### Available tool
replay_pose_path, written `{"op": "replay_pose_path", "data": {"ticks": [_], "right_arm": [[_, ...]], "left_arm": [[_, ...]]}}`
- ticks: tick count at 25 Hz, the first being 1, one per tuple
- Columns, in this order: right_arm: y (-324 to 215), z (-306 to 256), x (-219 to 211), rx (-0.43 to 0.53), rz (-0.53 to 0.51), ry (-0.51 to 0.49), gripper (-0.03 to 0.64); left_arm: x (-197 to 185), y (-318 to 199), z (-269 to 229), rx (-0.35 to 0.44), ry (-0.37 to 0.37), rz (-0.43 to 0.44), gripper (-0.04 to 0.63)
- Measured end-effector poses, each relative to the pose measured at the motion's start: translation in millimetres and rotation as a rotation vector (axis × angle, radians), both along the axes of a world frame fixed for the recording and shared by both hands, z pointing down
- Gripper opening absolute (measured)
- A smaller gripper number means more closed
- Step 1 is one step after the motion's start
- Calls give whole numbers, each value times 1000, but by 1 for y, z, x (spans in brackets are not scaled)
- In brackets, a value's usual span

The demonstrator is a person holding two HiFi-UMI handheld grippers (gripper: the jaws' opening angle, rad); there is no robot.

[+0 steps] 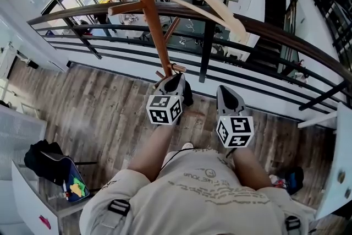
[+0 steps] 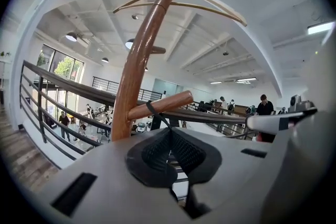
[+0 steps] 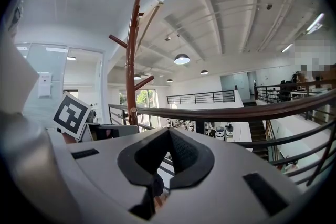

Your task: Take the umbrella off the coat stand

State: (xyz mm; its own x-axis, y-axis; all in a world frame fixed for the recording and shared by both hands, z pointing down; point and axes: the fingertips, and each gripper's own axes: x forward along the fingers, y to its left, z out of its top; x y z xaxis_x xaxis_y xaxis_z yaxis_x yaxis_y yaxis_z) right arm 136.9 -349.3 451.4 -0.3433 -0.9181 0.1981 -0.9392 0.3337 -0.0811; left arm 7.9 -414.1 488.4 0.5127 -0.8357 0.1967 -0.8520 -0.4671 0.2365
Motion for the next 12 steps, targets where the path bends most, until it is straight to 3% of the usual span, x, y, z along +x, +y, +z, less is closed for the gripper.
{"op": "replay_pose_path", "data": {"ticks": [12], "right_arm": [[8,-7,10,16,25,-14,2]], "left_arm": [[27,20,-23,43,-32,69,6]]}}
